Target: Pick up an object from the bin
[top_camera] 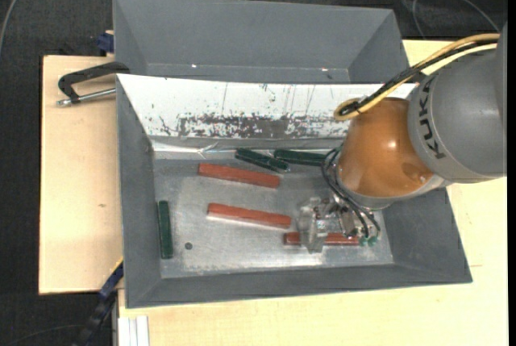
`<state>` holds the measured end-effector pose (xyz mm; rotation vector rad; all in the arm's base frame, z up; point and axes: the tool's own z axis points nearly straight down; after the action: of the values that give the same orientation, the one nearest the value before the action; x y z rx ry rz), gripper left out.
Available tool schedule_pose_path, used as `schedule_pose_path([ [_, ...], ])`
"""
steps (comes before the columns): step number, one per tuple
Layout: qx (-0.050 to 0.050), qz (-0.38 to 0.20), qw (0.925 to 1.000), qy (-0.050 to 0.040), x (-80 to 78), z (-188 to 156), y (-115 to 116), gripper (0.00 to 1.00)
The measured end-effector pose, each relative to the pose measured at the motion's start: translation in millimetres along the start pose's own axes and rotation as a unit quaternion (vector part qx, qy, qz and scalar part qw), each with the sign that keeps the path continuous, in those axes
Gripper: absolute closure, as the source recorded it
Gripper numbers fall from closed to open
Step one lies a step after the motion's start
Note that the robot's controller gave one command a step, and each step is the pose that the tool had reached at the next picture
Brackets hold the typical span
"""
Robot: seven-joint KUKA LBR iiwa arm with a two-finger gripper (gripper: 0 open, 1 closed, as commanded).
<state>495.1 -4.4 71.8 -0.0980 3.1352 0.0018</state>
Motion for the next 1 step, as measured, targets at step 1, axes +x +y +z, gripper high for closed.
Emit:
schedule_pose_path([
  [1,0.000,0.000,1.0000,0.0010,0.6,0.8,-0.1,0.00],
])
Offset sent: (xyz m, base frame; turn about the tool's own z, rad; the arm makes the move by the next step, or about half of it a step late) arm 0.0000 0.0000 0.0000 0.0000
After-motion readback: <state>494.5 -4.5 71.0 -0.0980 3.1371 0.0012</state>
